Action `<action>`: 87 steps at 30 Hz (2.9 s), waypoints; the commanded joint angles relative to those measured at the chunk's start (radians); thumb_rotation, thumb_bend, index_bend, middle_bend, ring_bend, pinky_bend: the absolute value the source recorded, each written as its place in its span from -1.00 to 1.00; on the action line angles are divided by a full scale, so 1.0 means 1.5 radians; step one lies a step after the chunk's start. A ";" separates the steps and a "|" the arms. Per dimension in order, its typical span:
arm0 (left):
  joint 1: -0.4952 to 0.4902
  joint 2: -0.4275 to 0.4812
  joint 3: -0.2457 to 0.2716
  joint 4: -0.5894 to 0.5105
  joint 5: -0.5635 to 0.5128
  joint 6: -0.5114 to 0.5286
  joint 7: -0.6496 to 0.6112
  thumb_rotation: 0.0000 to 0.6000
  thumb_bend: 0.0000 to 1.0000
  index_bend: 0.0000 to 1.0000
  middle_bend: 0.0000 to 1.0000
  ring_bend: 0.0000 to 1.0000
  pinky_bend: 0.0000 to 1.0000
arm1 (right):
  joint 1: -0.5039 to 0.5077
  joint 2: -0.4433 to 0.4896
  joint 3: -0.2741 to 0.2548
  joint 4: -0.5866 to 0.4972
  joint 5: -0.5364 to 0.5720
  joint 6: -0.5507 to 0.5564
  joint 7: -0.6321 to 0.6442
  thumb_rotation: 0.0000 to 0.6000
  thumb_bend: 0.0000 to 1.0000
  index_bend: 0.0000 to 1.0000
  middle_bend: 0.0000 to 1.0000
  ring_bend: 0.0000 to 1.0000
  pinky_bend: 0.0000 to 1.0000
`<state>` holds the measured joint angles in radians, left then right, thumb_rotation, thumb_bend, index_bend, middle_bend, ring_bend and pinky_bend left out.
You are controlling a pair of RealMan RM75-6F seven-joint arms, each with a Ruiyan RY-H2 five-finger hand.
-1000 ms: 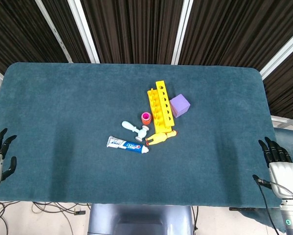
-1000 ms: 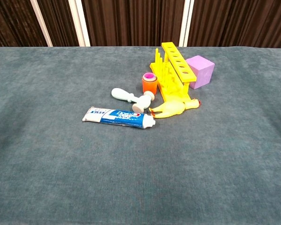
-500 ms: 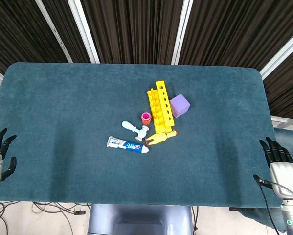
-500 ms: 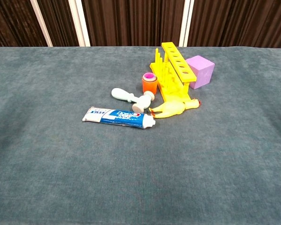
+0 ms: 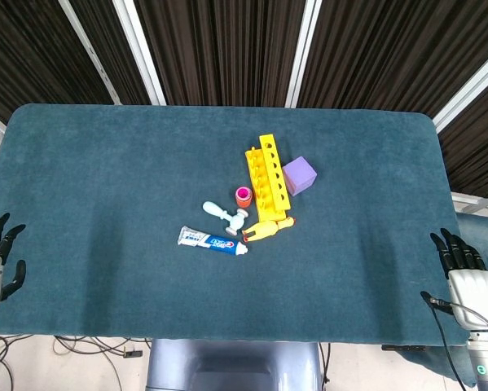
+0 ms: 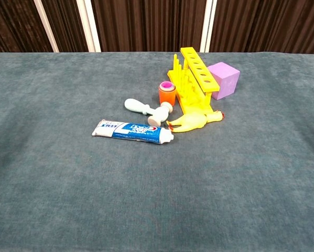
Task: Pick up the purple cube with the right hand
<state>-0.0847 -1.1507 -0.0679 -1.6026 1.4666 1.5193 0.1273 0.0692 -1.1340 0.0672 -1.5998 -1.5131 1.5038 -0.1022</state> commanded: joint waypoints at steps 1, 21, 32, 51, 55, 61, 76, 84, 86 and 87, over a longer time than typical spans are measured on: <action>0.000 0.000 0.000 -0.001 0.001 0.000 0.000 1.00 0.02 -0.71 -1.00 -1.00 -1.00 | 0.002 0.000 -0.001 0.002 -0.002 -0.003 0.001 1.00 -0.84 -1.00 -1.00 -0.84 -0.68; 0.002 -0.001 -0.001 -0.002 -0.007 -0.002 0.003 1.00 0.02 -0.71 -1.00 -1.00 -1.00 | 0.207 0.059 0.071 0.025 0.019 -0.259 0.113 1.00 -0.84 -1.00 -1.00 -0.84 -0.68; 0.003 -0.001 -0.004 0.000 -0.015 -0.004 0.004 1.00 0.02 -0.71 -1.00 -1.00 -1.00 | 0.337 -0.026 0.122 0.116 0.071 -0.374 0.108 1.00 -0.84 -1.00 -1.00 -0.84 -0.68; 0.005 -0.001 -0.010 -0.004 -0.043 -0.010 0.020 1.00 0.03 -0.71 -1.00 -1.00 -1.00 | 0.518 -0.204 0.142 0.323 0.100 -0.491 0.061 1.00 -0.84 -1.00 -1.00 -0.86 -0.68; 0.006 0.000 -0.012 -0.006 -0.046 -0.010 0.020 1.00 0.03 -0.71 -1.00 -1.00 -1.00 | 0.550 -0.234 0.142 0.369 0.117 -0.527 0.050 1.00 -0.84 -1.00 -1.00 -0.86 -0.68; 0.008 0.002 -0.014 -0.007 -0.054 -0.010 0.016 1.00 0.04 -0.71 -1.00 -1.00 -1.00 | 0.589 -0.282 0.128 0.446 0.121 -0.564 0.036 1.00 -0.84 -1.00 -1.00 -0.86 -0.68; 0.012 0.002 -0.021 -0.017 -0.078 -0.011 0.025 1.00 0.05 -0.72 -1.00 -1.00 -1.00 | 0.648 -0.382 0.083 0.617 0.079 -0.599 0.087 1.00 -0.84 -0.98 -0.87 -0.88 -0.68; 0.013 0.001 -0.021 -0.021 -0.082 -0.011 0.034 1.00 0.05 -0.71 -1.00 -1.00 -1.00 | 0.673 -0.430 0.060 0.706 0.065 -0.641 0.123 1.00 -0.82 -0.93 -0.67 -0.88 -0.68; 0.014 0.001 -0.023 -0.022 -0.085 -0.009 0.035 1.00 0.05 -0.71 -1.00 -1.00 -1.00 | 0.677 -0.440 0.057 0.723 0.063 -0.648 0.137 1.00 -0.79 -0.90 -0.59 -0.87 -0.68; 0.014 0.001 -0.024 -0.023 -0.086 -0.008 0.036 1.00 0.05 -0.71 -1.00 -1.00 -1.00 | 0.677 -0.443 0.056 0.728 0.062 -0.648 0.142 1.00 -0.75 -0.85 -0.54 -0.87 -0.68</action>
<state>-0.0642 -1.1490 -0.1026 -1.6360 1.3381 1.5061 0.1802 1.0778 -1.7841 0.1583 -0.5251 -1.4157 0.5416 0.0940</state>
